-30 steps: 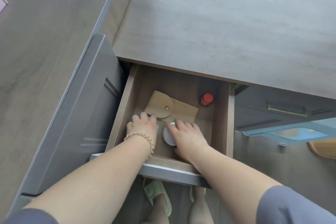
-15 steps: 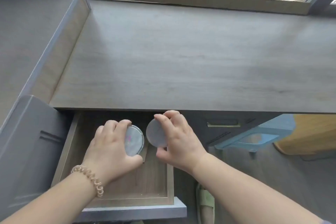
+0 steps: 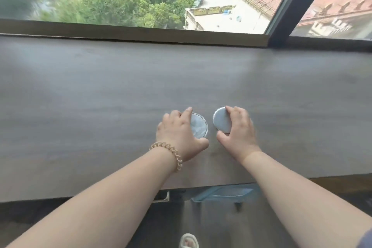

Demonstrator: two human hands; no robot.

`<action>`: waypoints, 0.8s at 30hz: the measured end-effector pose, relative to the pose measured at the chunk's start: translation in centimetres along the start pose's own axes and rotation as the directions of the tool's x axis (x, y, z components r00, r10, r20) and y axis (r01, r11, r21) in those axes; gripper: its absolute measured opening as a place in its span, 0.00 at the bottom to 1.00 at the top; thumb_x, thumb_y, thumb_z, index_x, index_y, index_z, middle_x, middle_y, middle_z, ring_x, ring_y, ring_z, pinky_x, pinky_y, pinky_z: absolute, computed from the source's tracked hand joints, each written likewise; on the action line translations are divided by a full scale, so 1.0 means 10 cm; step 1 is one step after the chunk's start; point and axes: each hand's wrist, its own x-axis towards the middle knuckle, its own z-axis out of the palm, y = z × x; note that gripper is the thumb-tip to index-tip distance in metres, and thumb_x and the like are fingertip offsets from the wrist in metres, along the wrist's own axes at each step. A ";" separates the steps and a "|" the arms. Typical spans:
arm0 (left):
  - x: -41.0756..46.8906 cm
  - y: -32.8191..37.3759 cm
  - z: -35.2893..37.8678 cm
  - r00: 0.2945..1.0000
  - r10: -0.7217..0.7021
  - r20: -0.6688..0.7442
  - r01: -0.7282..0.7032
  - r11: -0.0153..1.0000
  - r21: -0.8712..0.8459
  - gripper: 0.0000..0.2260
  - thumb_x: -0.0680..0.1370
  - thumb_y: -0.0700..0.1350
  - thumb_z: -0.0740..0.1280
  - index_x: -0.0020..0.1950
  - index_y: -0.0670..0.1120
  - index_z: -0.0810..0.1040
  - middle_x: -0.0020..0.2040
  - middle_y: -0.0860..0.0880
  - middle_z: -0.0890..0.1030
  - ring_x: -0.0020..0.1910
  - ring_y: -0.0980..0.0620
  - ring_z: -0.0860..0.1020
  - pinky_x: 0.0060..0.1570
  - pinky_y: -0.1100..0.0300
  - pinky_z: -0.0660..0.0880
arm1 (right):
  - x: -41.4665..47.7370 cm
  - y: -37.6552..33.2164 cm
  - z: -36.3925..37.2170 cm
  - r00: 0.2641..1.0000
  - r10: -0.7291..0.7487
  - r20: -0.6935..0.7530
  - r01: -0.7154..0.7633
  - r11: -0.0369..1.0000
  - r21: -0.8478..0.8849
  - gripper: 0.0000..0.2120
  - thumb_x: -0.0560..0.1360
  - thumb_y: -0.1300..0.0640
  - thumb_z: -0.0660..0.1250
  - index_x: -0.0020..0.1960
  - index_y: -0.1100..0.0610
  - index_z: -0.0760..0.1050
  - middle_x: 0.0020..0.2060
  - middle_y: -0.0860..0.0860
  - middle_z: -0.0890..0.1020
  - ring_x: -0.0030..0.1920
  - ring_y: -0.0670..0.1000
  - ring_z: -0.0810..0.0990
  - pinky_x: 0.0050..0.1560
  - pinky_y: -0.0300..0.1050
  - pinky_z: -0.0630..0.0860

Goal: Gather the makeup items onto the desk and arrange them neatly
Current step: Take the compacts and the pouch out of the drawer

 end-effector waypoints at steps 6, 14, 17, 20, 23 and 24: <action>0.55 0.67 0.56 0.999 -0.030 0.016 0.030 0.999 0.016 0.42 0.67 0.62 0.64 0.76 0.50 0.53 0.65 0.49 0.69 0.64 0.47 0.65 0.64 0.53 0.63 | 0.70 0.67 -0.14 0.998 0.032 0.051 -0.029 0.997 -0.070 0.29 0.72 0.56 0.67 0.71 0.53 0.62 0.74 0.55 0.59 0.72 0.57 0.60 0.69 0.50 0.61; 0.77 1.06 0.88 1.000 -0.026 -0.008 0.026 0.998 0.064 0.41 0.68 0.60 0.64 0.76 0.48 0.53 0.66 0.51 0.69 0.63 0.47 0.65 0.62 0.53 0.64 | 1.15 1.02 -0.22 0.985 0.013 0.170 0.005 0.994 -0.108 0.30 0.76 0.52 0.64 0.75 0.53 0.57 0.76 0.57 0.54 0.75 0.57 0.55 0.73 0.53 0.50; 0.84 1.15 0.97 0.999 -0.020 -0.025 0.021 0.998 0.063 0.41 0.70 0.62 0.63 0.77 0.48 0.52 0.70 0.51 0.67 0.65 0.48 0.65 0.63 0.54 0.63 | 1.21 1.09 -0.24 0.980 -0.017 0.199 0.043 0.991 -0.130 0.31 0.78 0.48 0.62 0.76 0.49 0.53 0.77 0.55 0.53 0.76 0.54 0.52 0.73 0.57 0.46; 0.84 1.17 1.02 1.000 -0.020 -0.019 0.022 0.996 0.085 0.43 0.70 0.68 0.61 0.77 0.49 0.48 0.75 0.51 0.61 0.70 0.48 0.60 0.66 0.51 0.60 | 1.19 1.15 -0.27 0.989 -0.056 0.137 0.072 0.990 -0.117 0.27 0.79 0.48 0.58 0.76 0.49 0.55 0.77 0.54 0.54 0.76 0.54 0.51 0.73 0.56 0.44; 0.82 1.13 1.00 1.000 -0.021 -0.006 0.021 0.997 0.074 0.44 0.70 0.70 0.58 0.77 0.51 0.45 0.78 0.50 0.53 0.74 0.47 0.54 0.69 0.49 0.56 | 1.04 1.15 -0.27 0.996 -0.094 -0.012 0.093 0.994 -0.060 0.23 0.79 0.49 0.55 0.73 0.52 0.63 0.75 0.56 0.61 0.75 0.55 0.56 0.73 0.57 0.47; 0.81 1.10 0.98 1.000 -0.015 -0.020 0.016 0.998 0.056 0.42 0.71 0.69 0.57 0.77 0.51 0.45 0.78 0.50 0.52 0.75 0.48 0.52 0.69 0.49 0.54 | 0.96 1.13 -0.26 0.993 -0.108 -0.052 0.105 0.993 -0.052 0.23 0.78 0.49 0.54 0.71 0.53 0.66 0.74 0.57 0.63 0.74 0.56 0.59 0.73 0.58 0.49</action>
